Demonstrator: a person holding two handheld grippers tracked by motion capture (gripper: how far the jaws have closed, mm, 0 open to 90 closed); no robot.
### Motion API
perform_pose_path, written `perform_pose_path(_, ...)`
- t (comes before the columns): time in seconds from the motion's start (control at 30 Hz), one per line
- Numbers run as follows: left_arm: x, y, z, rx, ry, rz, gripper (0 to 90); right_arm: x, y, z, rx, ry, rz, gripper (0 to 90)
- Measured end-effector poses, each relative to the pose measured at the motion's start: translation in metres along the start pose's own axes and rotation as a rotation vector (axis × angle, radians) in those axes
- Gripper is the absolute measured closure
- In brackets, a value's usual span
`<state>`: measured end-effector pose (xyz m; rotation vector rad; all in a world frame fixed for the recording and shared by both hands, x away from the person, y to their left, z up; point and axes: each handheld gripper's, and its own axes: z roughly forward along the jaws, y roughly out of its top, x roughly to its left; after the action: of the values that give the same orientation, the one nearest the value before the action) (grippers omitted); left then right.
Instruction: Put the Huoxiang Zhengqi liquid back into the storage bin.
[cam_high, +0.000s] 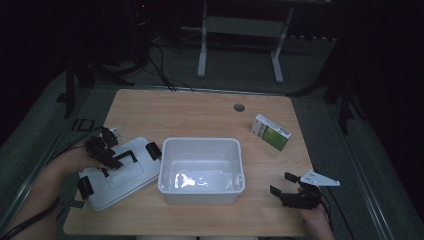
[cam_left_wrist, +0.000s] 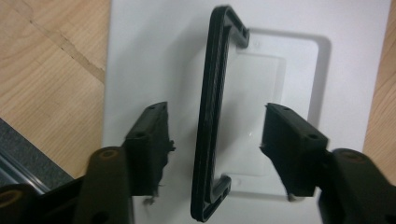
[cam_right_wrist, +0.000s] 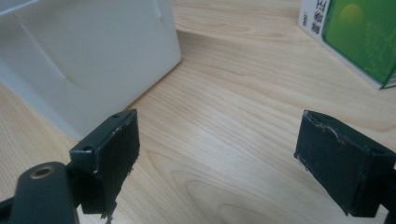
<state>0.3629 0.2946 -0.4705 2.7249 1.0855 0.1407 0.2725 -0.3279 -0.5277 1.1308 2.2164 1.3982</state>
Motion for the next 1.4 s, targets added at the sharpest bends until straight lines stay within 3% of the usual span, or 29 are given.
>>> perform_pose_path(0.3, -0.001, -0.002, 0.0, 0.004, 0.009, 0.006, 40.2, -0.019, 0.022, -0.008, 0.042, 0.0, -0.017, 14.1)
perform_pose_path(0.47, -0.001, -0.003, -0.001, -0.001, 0.0, 0.005, 40.2, -0.03, 0.034, -0.009, 0.032, -0.002, -0.018, 21.3)
perform_pose_path(0.63, 0.0, -0.005, -0.001, -0.01, 0.015, 0.015, 40.2, -0.048, 0.05, -0.002, 0.049, -0.037, -0.034, 22.2)
perform_pose_path(0.73, 0.0, -0.006, -0.001, -0.017, 0.005, 0.012, 40.2, -0.051, 0.052, -0.001, 0.052, -0.042, -0.034, 22.2)
perform_pose_path(0.8, 0.0, -0.007, 0.001, 0.001, 0.005, 0.012, 40.2, -0.066, 0.062, 0.007, 0.068, -0.062, -0.044, 22.2)
perform_pose_path(1.2, 0.002, -0.004, 0.002, -0.003, 0.006, 0.013, 40.2, -0.095, 0.093, 0.021, 0.054, -0.117, -0.067, 23.5)
perform_pose_path(1.4, 0.003, -0.002, 0.001, -0.007, 0.005, 0.01, 40.2, -0.109, 0.105, 0.03, 0.082, -0.137, -0.064, 24.7)
